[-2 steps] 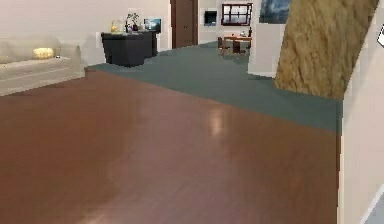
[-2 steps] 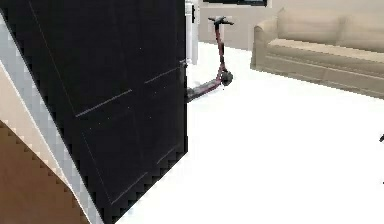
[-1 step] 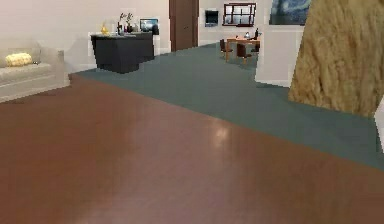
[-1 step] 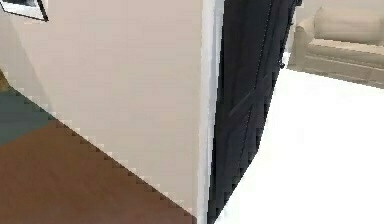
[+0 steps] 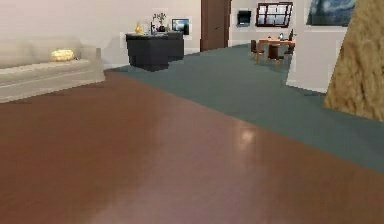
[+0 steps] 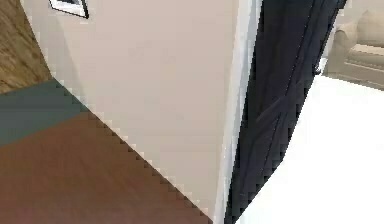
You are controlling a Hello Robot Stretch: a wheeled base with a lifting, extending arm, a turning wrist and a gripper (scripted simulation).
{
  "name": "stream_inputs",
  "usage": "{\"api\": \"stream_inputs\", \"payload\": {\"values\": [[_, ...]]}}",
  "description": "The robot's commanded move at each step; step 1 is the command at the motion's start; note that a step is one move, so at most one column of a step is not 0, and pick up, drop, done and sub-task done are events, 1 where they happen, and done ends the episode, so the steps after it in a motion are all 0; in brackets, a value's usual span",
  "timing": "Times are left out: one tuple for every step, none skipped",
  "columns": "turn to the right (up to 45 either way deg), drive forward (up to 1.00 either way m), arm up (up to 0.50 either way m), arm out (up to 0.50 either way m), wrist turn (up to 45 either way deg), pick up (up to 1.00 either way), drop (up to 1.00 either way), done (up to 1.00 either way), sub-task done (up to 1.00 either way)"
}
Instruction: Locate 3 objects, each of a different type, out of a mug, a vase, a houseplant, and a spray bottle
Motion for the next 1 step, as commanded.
{"api": "stream_inputs", "payload": {"values": [[0.0, 1.00, 0.00, 0.00, 0.0, 0.00, 0.00, 0.00, 0.00]]}}
